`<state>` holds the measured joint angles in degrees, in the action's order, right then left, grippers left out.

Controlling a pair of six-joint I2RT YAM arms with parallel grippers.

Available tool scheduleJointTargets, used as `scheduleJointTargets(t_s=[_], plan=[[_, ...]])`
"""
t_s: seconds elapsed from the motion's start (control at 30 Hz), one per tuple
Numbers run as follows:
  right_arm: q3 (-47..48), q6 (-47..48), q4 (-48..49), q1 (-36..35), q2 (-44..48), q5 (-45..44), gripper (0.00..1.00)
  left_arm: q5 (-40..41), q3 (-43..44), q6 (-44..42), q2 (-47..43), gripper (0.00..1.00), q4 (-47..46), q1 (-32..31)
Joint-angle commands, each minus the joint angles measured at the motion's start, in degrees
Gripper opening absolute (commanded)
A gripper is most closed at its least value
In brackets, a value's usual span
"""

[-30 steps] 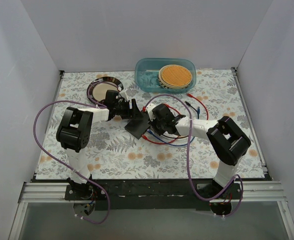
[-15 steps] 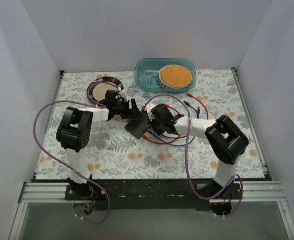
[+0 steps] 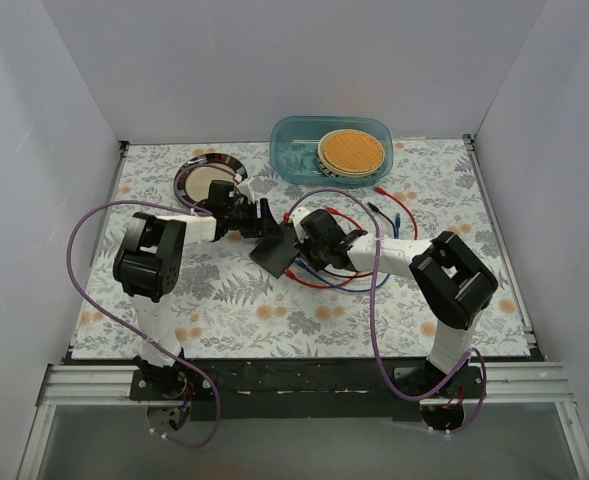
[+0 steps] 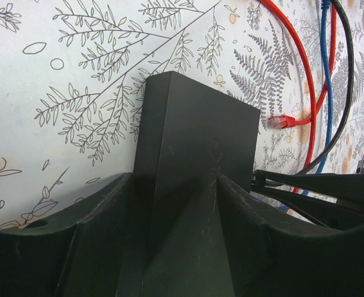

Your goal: Insert the plug into the switch port

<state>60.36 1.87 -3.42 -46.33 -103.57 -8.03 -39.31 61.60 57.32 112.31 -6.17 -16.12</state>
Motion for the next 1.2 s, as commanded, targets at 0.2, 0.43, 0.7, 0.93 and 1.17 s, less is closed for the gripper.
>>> scheduleJointTargets(t_s=[0.2,0.43,0.7,0.93,1.17], plan=[[6.5,-0.3,7.8,-1.6,-1.5,-0.3,0.01,-8.9,1.1,-0.9,0.9,0.53,1.4,-2.2],[8.1,0.2,7.5,-1.8,-2.2,-0.8,0.01,-10.0,2.0,-1.8,1.2,0.53,2.7,-3.4],[7.8,0.9,8.6,-1.8,-1.2,-0.8,0.01,-11.6,2.5,-3.8,1.9,0.53,4.1,-4.6],[8.5,1.7,9.0,-1.8,-1.1,-0.3,0.01,-12.2,2.8,-4.3,2.1,0.53,4.3,-5.8],[9.5,2.0,9.2,-1.8,-1.6,-0.1,0.01,-12.9,3.3,-4.9,2.1,0.53,4.8,-7.3]])
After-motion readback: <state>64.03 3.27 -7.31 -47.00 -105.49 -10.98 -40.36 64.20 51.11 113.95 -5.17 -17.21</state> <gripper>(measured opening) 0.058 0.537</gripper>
